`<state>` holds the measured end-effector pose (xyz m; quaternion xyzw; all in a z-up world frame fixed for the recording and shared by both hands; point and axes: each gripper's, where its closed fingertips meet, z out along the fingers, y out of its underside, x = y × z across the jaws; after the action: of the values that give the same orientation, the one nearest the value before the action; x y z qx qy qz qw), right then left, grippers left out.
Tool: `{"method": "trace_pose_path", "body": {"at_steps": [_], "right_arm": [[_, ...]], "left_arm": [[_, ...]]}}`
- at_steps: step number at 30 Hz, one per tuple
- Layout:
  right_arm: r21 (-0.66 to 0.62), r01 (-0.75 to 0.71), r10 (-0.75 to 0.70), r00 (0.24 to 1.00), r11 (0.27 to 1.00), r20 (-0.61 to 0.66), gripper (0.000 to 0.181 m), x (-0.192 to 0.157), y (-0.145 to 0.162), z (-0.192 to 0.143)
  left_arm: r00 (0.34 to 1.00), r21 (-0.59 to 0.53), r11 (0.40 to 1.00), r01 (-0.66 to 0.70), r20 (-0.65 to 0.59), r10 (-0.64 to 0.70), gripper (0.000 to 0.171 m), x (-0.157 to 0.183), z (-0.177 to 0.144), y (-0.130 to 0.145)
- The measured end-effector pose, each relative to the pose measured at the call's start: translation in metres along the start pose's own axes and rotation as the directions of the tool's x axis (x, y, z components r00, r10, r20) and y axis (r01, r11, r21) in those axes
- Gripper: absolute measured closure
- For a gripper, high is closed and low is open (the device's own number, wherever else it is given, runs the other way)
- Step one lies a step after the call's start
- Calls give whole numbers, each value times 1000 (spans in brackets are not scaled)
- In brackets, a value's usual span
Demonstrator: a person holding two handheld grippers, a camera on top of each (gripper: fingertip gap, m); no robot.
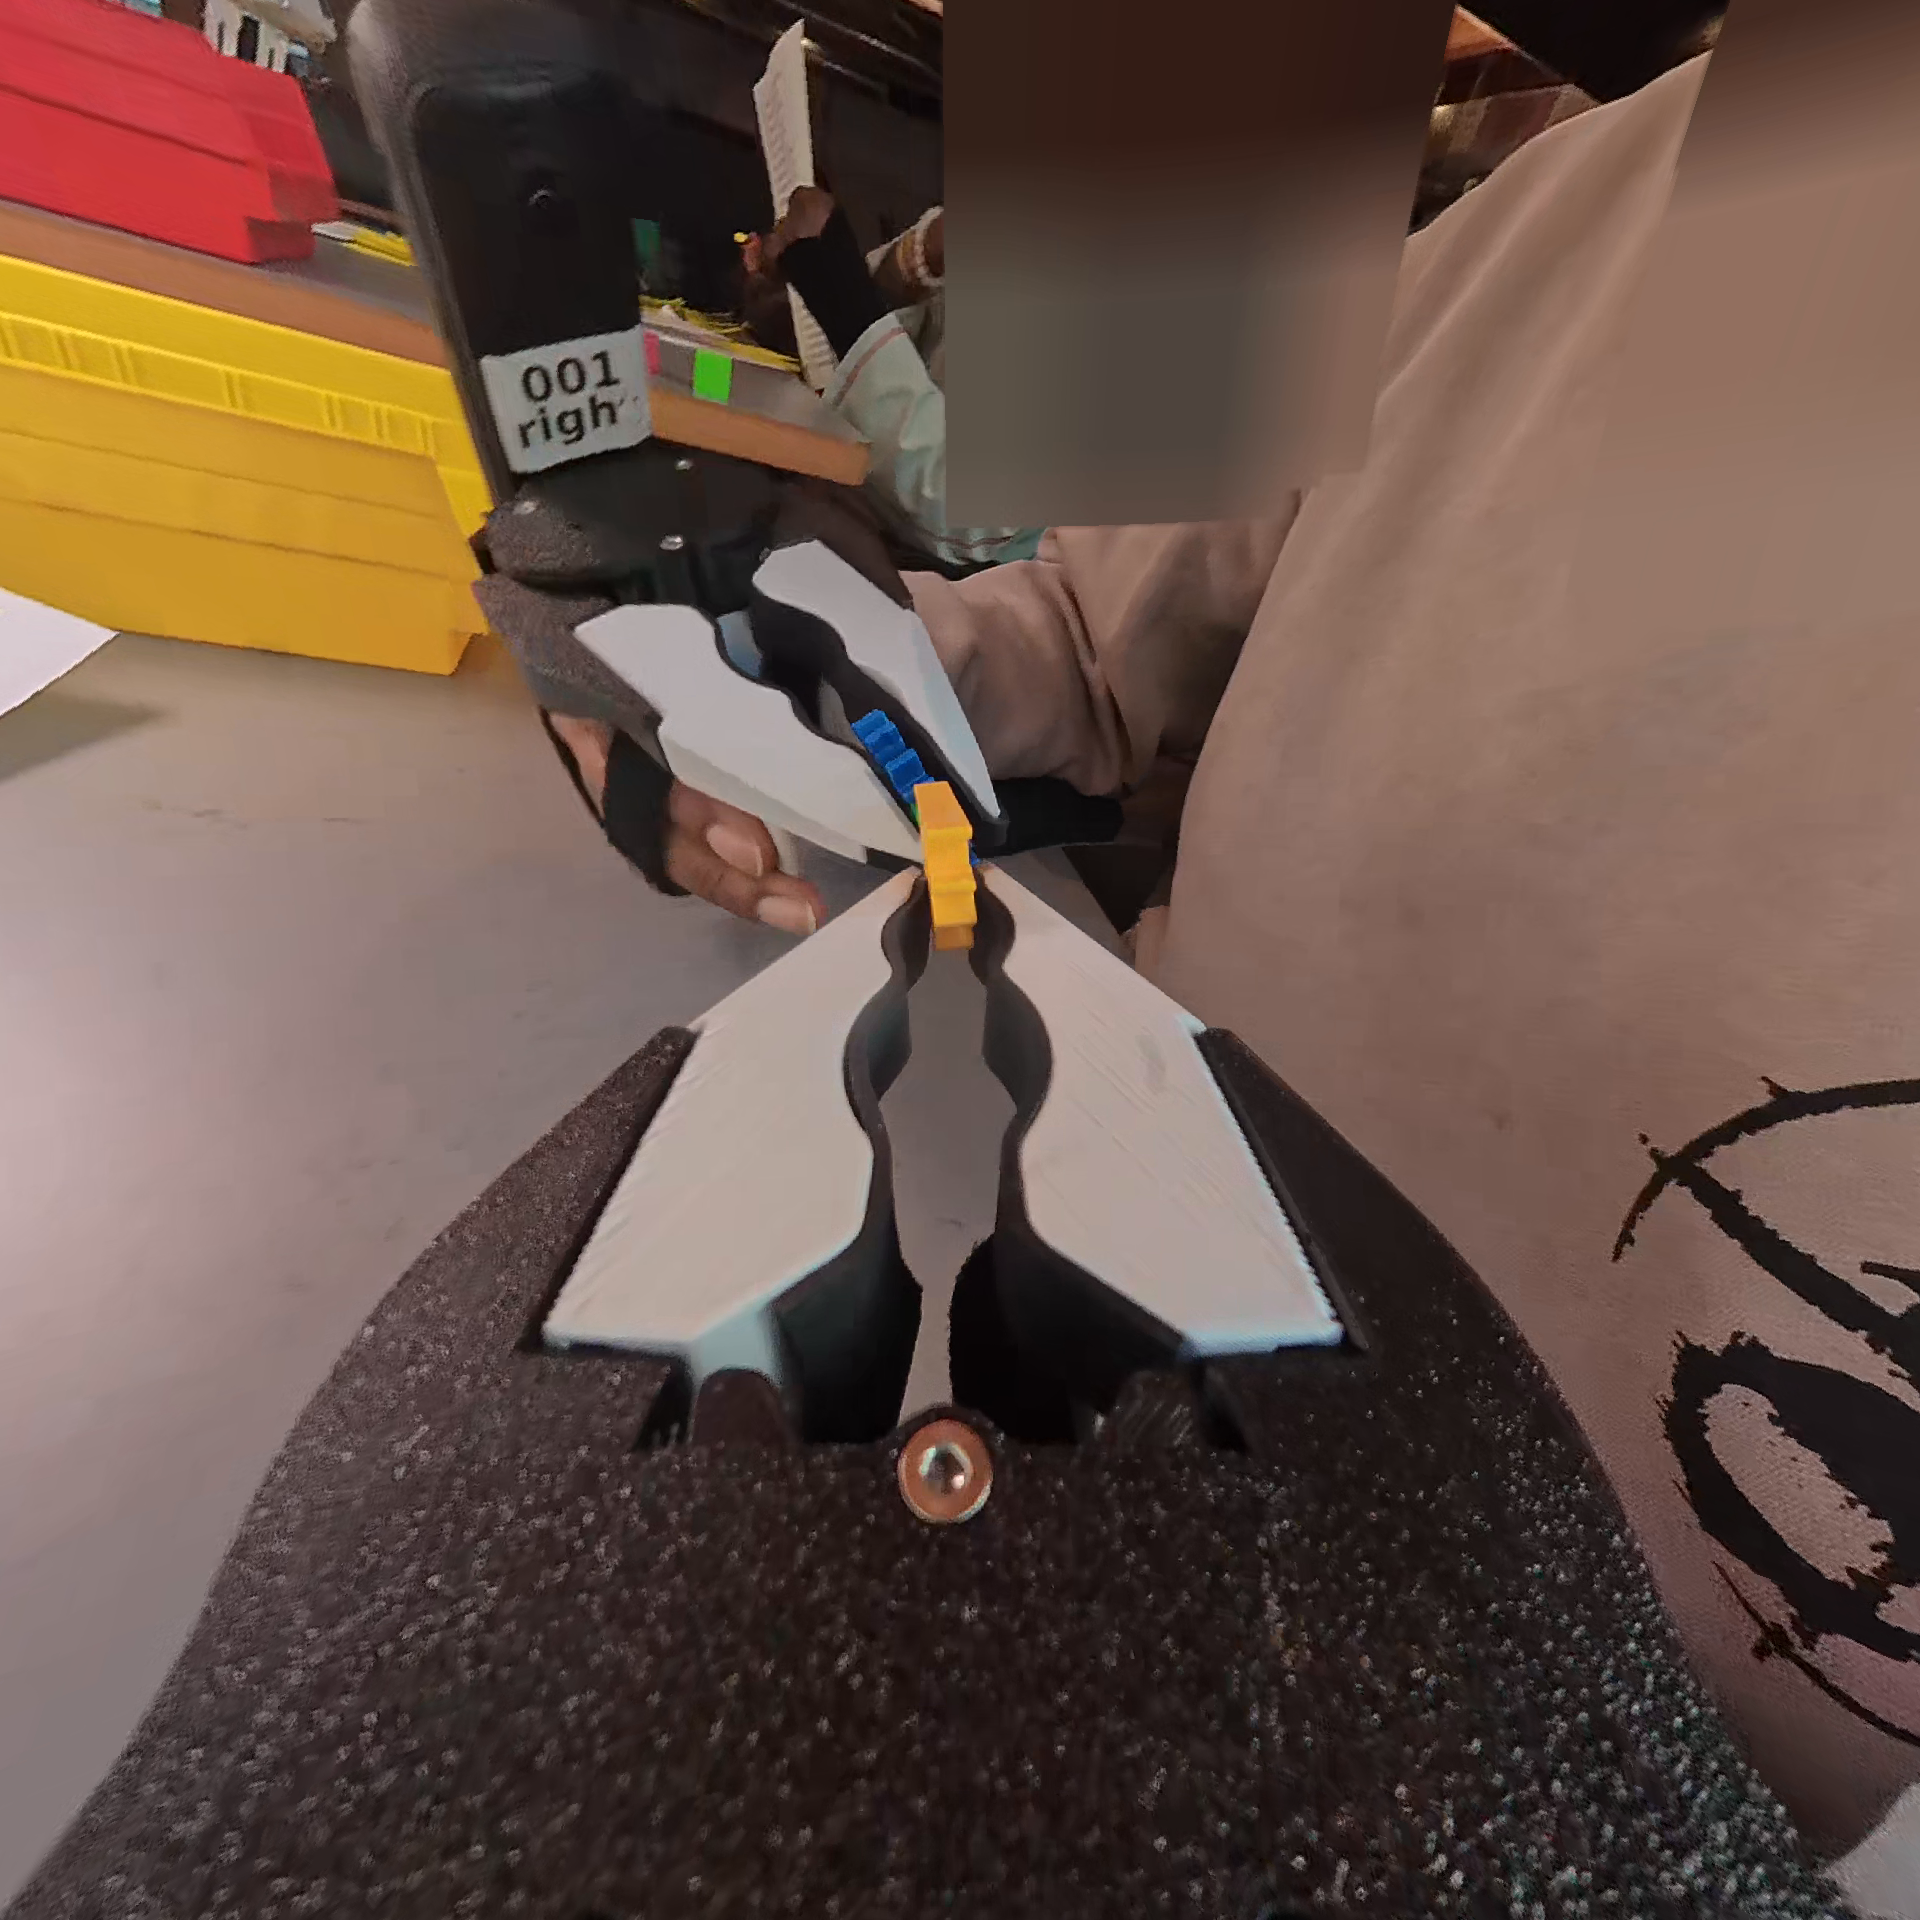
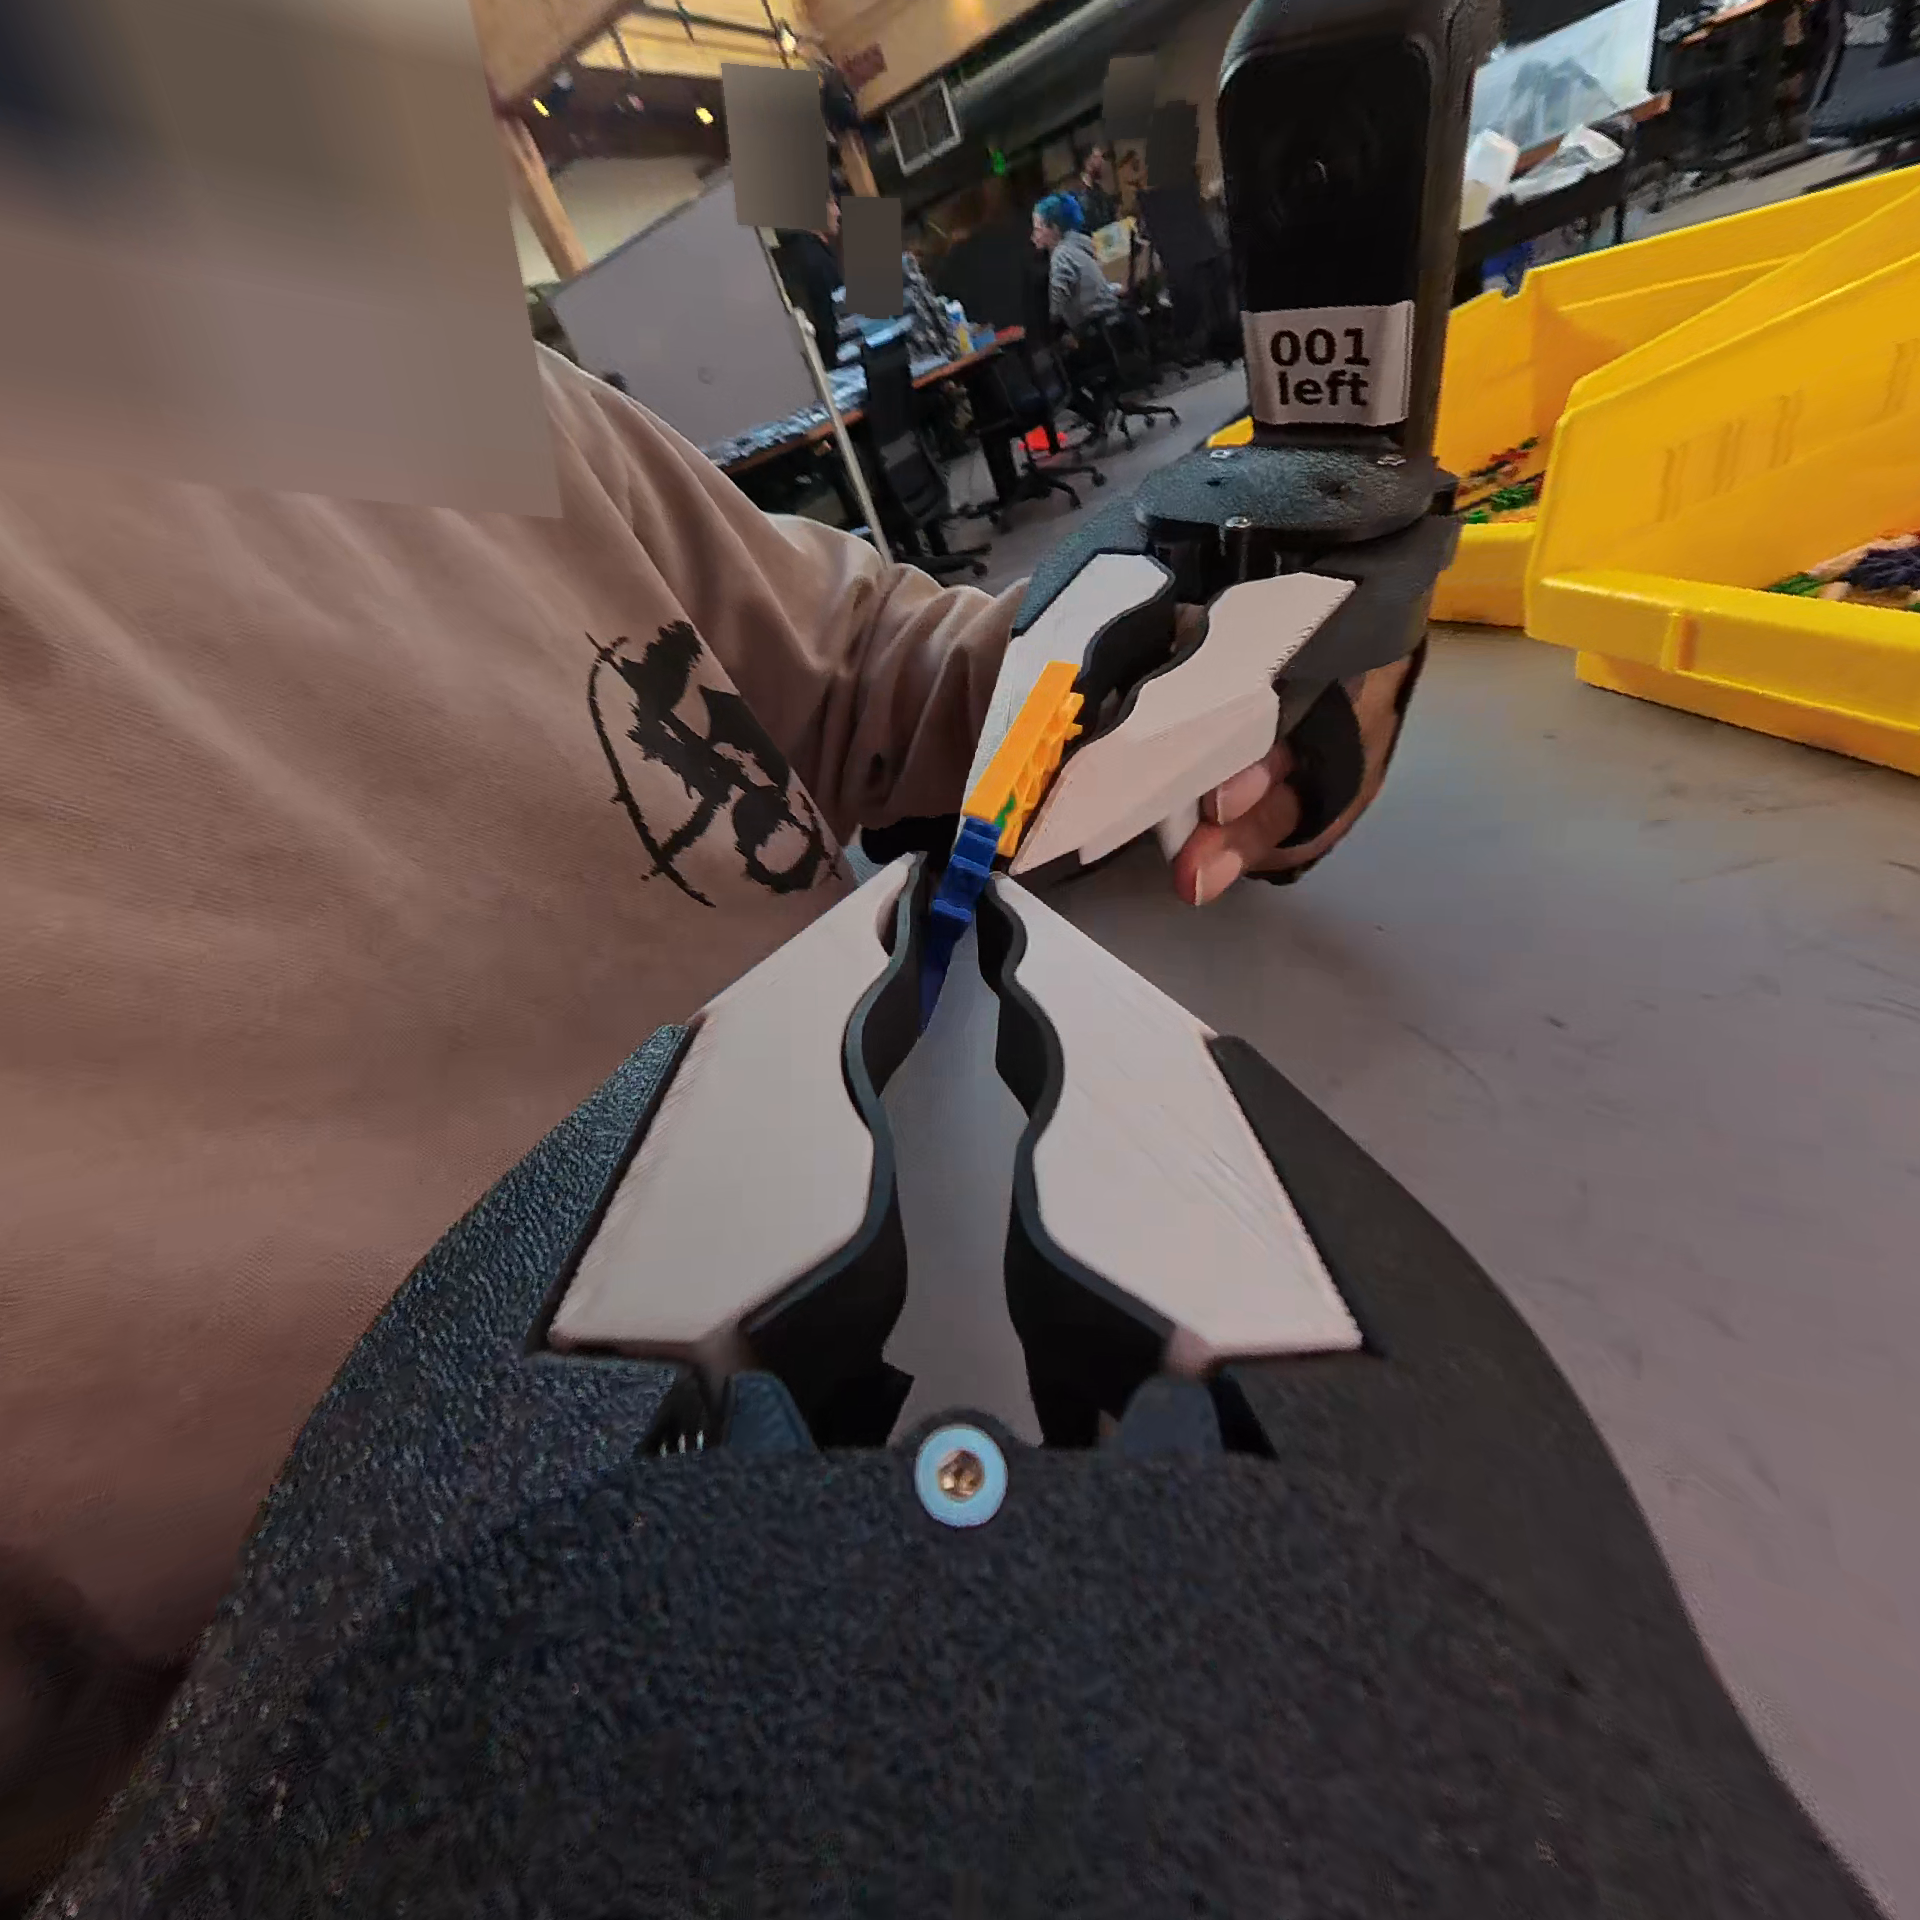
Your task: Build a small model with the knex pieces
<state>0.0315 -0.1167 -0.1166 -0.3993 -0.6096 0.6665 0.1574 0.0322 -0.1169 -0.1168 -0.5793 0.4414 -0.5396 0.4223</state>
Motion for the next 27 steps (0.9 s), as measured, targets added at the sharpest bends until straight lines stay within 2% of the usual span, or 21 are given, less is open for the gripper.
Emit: {"method": "trace_pose_path", "body": {"at_steps": [5, 7, 9, 11, 12, 14, 16, 18, 19, 23, 25, 27], "right_arm": [[80, -146, 126, 968, 986, 219, 174, -21, -4, 10], [87, -169, 145, 961, 982, 234, 174, -21, -5, 10], [121, -180, 159, 973, 976, 166, 174, -7, -10, 4], [139, -155, 153, 988, 978, 24, 175, 17, -10, -3], [136, -126, 133, 990, 983, -45, 176, 27, -8, -6], [173, -104, 121, 988, 979, -92, 178, 34, -13, -13], [233, -90, 121, 985, 968, -121, 178, 37, -24, -21], [216, -51, 92, 979, 975, -181, 178, 42, -24, -26], [209, -43, 84, 978, 977, -192, 178, 43, -23, -26], [148, -77, 103, 979, 986, -174, 178, 42, -12, -17], [81, -111, 122, 980, 991, -156, 178, 40, 0, -9], [74, -125, 136, 978, 989, -161, 178, 42, 3, -7]], "left_arm": [[995, 43, 999, 5, -101, -1, 166, 15, 2, -4], [996, 45, 999, 18, -82, -15, 166, 12, 1, -5], [998, 67, 996, 65, -2, -65, 166, -5, -5, -9], [987, 99, 988, 119, 94, -129, 164, -28, -13, -9], [980, 118, 981, 152, 113, -165, 163, -35, -16, -10], [968, 155, 968, 197, 125, -217, 164, -42, -22, -11], [962, 179, 963, 199, 151, -227, 164, -48, -28, -13], [964, 205, 960, 192, 145, -224, 164, -47, -30, -18], [964, 213, 958, 189, 144, -223, 163, -47, -30, -20], [963, 201, 967, 157, 184, -195, 141, -49, -26, -19], [968, 165, 980, 111, 204, -144, 142, -47, -24, -16], [976, 127, 989, 71, 197, -96, 158, -41, -22, -14]]}}
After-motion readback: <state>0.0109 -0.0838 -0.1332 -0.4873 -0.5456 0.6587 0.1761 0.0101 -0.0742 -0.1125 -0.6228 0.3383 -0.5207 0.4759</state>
